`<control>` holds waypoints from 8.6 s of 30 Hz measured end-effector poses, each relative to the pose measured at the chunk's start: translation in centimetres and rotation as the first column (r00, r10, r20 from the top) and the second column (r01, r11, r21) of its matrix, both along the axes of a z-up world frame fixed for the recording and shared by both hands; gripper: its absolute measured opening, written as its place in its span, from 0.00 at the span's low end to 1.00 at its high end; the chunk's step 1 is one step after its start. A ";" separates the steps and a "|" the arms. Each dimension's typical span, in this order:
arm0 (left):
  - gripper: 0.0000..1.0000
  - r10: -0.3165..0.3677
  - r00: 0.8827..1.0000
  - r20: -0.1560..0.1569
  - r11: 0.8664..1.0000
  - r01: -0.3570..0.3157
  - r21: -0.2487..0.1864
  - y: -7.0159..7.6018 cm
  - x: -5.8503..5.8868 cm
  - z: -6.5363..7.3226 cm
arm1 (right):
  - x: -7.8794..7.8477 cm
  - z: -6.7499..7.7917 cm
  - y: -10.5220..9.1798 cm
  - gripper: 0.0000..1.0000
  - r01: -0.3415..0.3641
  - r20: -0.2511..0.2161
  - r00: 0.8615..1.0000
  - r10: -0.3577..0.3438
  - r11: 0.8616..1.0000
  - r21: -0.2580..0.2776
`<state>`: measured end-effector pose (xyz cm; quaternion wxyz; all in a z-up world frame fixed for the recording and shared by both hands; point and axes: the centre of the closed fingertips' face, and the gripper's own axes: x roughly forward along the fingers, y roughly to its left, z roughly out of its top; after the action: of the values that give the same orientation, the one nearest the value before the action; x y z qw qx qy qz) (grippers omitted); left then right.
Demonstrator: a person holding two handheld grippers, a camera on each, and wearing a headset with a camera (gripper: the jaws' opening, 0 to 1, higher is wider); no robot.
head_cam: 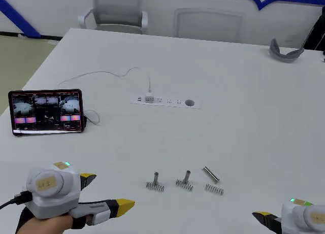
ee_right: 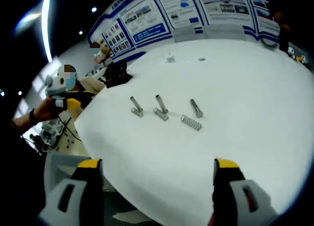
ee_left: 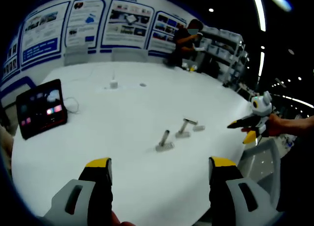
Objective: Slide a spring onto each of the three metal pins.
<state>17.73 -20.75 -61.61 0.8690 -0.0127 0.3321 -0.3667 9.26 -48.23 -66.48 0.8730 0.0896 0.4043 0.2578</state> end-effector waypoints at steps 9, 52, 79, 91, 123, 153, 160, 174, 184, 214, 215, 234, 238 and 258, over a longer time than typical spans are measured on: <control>0.82 0.014 1.000 0.007 1.000 -0.014 -0.006 1.9 0.4 0.2 | 0.3 -0.3 0.7 0.93 0.052 -0.011 0.999 -0.052 0.998 0.017; 0.80 0.103 0.995 0.008 0.995 -0.103 -0.004 4.4 0.7 0.3 | 6.4 -0.6 1.6 0.72 0.038 -0.009 0.999 -0.037 0.999 0.035; 0.80 0.105 0.994 0.023 0.994 -0.106 0.011 4.5 0.6 1.2 | 12.2 -2.5 0.6 0.39 -0.005 -0.001 1.000 0.005 0.995 -0.101; 0.80 0.114 0.993 0.009 0.993 -0.115 0.026 4.9 0.0 0.6 | 14.6 -4.0 -0.1 0.28 -0.007 -0.015 1.000 0.005 0.987 -0.160; 0.77 0.082 0.997 -0.005 0.995 -0.082 0.051 4.3 -0.4 -0.2 | 16.8 -6.7 0.1 0.19 -0.205 -0.060 0.979 0.197 0.914 -0.351; 0.71 0.093 0.996 0.001 0.995 -0.093 0.035 3.5 -0.1 0.0 | 17.0 -6.7 0.7 0.09 -0.193 -0.119 0.980 0.158 0.902 -0.387; 0.71 0.111 0.994 0.012 0.993 -0.111 0.026 4.3 -0.2 0.7 | 16.3 -6.3 0.8 0.09 -0.190 -0.098 0.981 0.165 0.909 -0.370; 0.71 0.128 0.991 0.024 0.992 -0.128 0.018 4.7 -0.2 1.2 | 15.8 -4.6 0.1 0.09 -0.112 -0.049 0.994 0.101 0.934 -0.340; 0.71 0.128 0.991 0.043 0.991 -0.129 0.019 5.2 -0.1 1.9 | 15.4 -4.1 -0.4 0.09 -0.075 -0.018 0.997 0.073 0.940 -0.334; 0.71 0.098 0.994 0.044 0.995 -0.099 0.024 4.9 -0.5 1.9 | 14.3 -2.7 -1.3 0.09 0.011 0.057 0.998 0.008 0.946 -0.323; 0.71 0.095 0.995 0.042 0.995 -0.096 0.025 4.9 -0.5 1.9 | 14.3 -2.7 -1.3 0.09 0.013 0.059 0.998 0.007 0.946 -0.323; 0.72 0.063 0.997 0.046 0.997 -0.065 0.039 4.2 -0.5 1.9 | 13.5 -3.1 -1.8 0.09 0.021 0.080 0.997 0.006 0.945 -0.325; 0.72 0.063 0.997 0.046 0.997 -0.065 0.038 4.2 -0.6 1.9 | 13.5 -3.0 -1.8 0.09 0.015 0.083 0.997 0.012 0.945 -0.326; 0.72 0.054 0.998 0.034 0.998 -0.055 0.041 4.0 -0.7 1.3 | 12.7 -3.6 -1.4 0.17 -0.001 0.069 0.997 0.024 0.951 -0.310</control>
<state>16.98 -16.70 -60.26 0.8841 0.0026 0.3247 -0.3360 21.98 -49.67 -70.04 0.8886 -0.0604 0.4084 0.1999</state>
